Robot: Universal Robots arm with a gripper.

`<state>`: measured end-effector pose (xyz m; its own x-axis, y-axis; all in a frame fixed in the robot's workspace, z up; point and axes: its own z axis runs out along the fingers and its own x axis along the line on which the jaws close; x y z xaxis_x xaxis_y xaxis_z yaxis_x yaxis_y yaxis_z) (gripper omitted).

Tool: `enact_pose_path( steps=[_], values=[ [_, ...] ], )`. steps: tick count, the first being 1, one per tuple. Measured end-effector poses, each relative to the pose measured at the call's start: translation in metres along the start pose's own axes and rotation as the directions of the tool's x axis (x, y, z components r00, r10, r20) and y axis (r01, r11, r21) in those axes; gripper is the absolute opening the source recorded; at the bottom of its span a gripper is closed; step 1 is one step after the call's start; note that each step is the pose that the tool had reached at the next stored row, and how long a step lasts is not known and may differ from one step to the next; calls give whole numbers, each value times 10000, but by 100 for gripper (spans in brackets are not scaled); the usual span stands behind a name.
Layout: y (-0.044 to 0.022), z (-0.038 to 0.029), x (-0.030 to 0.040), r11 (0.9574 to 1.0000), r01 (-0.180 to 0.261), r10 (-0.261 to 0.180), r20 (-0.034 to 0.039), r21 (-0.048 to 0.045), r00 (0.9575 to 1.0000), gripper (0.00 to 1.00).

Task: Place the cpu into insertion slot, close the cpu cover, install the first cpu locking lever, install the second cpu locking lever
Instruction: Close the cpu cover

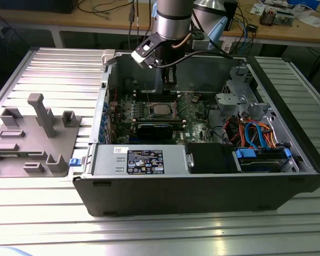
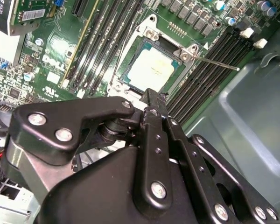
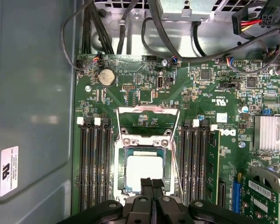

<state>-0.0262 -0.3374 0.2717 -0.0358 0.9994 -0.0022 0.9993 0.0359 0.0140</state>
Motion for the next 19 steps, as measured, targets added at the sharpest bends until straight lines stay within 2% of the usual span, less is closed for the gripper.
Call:
enact_pose_path(
  steps=[2, 6, 14, 19],
  values=[
    [0, -47, -1, 10000, 0, 0, 1, 0, 10000, 11],
    [6, -49, -1, 10000, 3, -3, -1, 0, 10000, 11],
    [147, -48, -6, 10000, 0, 0, 0, 2, 10000, 11],
    [183, -47, -7, 10000, 0, 0, 0, 2, 10000, 11]
  ],
)
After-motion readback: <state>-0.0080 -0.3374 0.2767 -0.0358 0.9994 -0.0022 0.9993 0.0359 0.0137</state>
